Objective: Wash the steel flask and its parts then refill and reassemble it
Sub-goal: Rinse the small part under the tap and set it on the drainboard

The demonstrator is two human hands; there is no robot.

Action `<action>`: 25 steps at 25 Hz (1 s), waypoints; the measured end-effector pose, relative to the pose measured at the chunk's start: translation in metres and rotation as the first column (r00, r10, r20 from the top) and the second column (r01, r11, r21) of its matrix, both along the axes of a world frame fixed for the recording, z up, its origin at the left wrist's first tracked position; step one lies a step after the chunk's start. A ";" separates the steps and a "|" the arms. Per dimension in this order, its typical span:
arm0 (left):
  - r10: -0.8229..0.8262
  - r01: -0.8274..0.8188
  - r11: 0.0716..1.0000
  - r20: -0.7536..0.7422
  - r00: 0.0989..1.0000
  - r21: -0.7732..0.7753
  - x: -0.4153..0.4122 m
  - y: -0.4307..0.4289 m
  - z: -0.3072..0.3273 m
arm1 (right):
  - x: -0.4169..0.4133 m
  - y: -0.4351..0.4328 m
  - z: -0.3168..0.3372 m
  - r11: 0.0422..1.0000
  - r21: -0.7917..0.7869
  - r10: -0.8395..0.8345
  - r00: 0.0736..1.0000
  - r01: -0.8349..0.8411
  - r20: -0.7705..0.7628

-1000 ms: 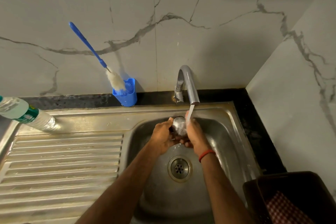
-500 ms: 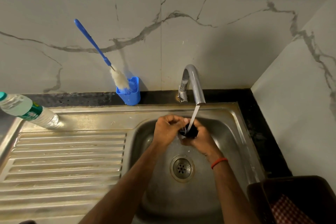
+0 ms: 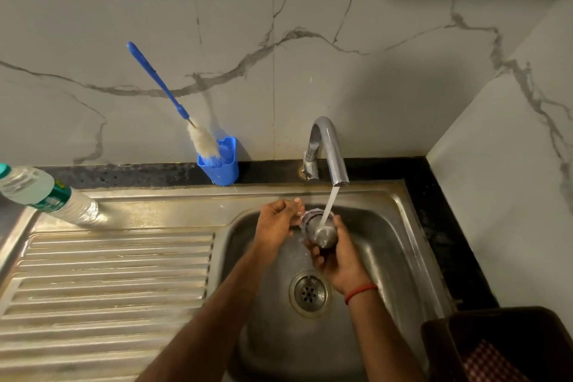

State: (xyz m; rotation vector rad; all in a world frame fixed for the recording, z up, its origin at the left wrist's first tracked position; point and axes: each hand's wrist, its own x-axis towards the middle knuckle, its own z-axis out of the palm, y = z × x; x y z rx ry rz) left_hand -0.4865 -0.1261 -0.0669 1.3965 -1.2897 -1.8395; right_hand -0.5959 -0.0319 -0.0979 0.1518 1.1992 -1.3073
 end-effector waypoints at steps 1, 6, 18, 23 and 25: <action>-0.011 0.011 1.000 -0.006 1.000 0.013 -0.001 0.001 0.000 | 0.002 -0.001 -0.003 0.997 -0.020 -0.071 0.985 0.075 0.155; 0.002 -0.002 1.000 -0.007 1.000 0.029 -0.004 0.001 0.008 | 0.010 -0.006 0.000 0.994 -0.104 0.035 0.987 -0.019 0.156; -0.129 0.123 0.990 -0.083 0.988 -0.074 -0.040 -0.027 0.029 | -0.011 0.013 -0.004 0.955 -0.064 0.125 0.587 -0.291 -0.800; -0.076 0.070 0.996 -0.140 0.987 -0.048 -0.043 -0.023 0.025 | -0.017 0.010 0.003 0.966 0.003 0.144 0.530 -0.258 -0.836; -0.058 0.051 0.998 -0.200 0.978 -0.041 -0.045 -0.019 0.025 | -0.024 0.012 0.011 0.934 -0.008 0.206 0.555 -0.358 -0.806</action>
